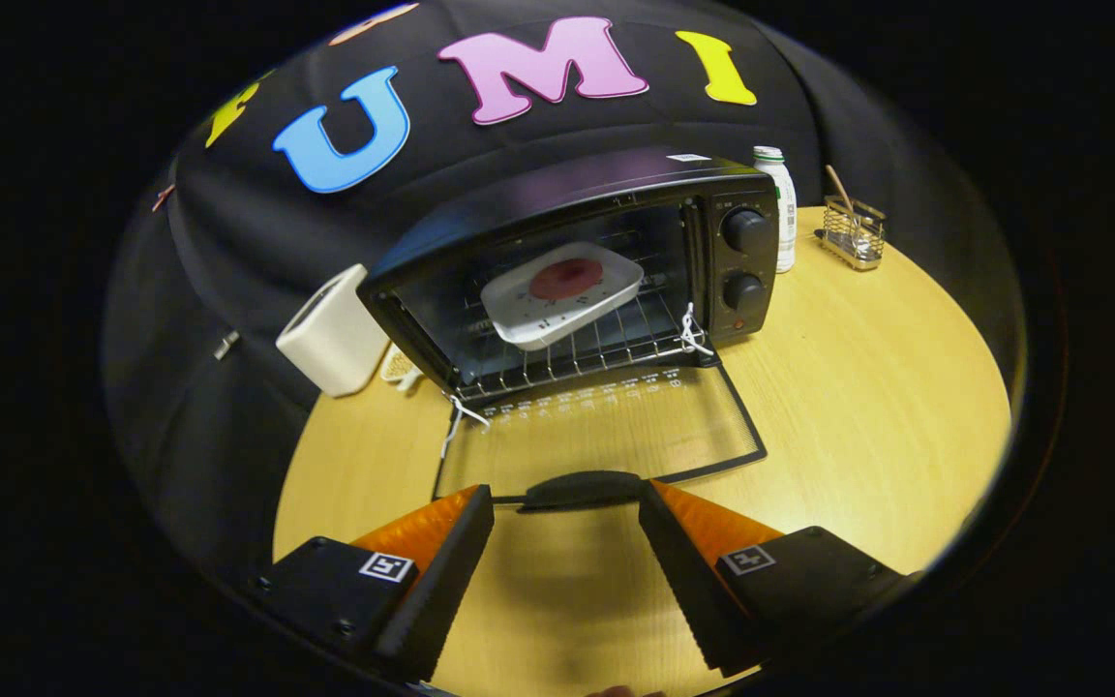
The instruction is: Open the toaster oven, put the food inside, and close the toaster oven door.
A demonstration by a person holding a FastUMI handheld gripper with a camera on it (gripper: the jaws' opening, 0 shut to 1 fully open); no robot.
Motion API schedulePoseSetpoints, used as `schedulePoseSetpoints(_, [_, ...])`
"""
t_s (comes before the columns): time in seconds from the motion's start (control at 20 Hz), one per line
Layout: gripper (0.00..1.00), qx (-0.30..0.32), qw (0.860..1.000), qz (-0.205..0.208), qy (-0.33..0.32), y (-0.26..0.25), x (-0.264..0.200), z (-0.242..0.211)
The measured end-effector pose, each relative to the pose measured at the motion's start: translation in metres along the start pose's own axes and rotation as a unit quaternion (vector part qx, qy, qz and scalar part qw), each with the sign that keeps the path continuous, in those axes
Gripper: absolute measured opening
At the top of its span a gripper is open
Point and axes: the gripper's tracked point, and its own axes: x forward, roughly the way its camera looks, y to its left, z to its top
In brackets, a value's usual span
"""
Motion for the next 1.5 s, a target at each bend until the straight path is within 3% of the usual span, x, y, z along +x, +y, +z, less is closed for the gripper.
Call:
schedulePoseSetpoints(0.5, [0.99,-0.113,0.988,-0.088,0.060,-0.032,0.032,-0.050])
schedulePoseSetpoints(1.05, [0.99,-0.090,0.987,-0.105,0.081,-0.023,0.063,-0.050])
schedulePoseSetpoints(1.25, [0.99,-0.092,0.987,-0.103,0.080,-0.021,0.054,-0.044])
schedulePoseSetpoints(1.5, [0.99,-0.106,0.990,-0.082,0.031,-0.011,0.024,-0.019])
